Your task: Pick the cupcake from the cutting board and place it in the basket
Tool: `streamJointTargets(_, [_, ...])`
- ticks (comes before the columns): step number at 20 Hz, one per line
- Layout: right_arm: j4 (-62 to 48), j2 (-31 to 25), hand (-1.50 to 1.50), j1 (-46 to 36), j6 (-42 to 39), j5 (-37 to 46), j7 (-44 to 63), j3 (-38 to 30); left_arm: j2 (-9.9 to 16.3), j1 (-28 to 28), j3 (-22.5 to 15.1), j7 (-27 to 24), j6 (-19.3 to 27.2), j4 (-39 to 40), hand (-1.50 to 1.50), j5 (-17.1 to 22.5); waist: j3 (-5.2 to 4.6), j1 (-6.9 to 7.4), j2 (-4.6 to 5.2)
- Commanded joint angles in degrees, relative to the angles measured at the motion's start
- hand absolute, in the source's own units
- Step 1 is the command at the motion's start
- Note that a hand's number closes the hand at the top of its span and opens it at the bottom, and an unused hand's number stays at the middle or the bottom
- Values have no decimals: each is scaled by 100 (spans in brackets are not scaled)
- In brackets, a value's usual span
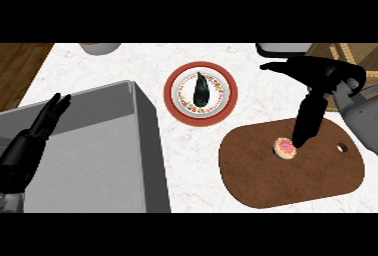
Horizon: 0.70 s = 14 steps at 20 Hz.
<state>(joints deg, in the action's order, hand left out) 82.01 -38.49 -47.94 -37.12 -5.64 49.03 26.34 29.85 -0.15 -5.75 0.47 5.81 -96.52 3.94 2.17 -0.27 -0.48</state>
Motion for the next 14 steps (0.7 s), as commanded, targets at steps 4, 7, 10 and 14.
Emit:
streamJointTargets(4, [-245,36,-150,172,-354,195,193,230,-251,-533,-51,-45,144,164,0,-93,-222,-18,65])
streamJointTargets(7, [-350,30,-150,497,-292,490,-143,452,-203,-799,8,-55,61,409,0,8,-218,-65,88])
streamJointTargets(10, [-53,206,-150,850,-114,702,41,737,47,-606,170,-112,-147,286,0,212,-219,-70,43])
streamJointTargets(14, [-306,131,-150,1021,37,1083,-408,678,-123,-688,93,-272,12,628,0,101,-218,-65,76])
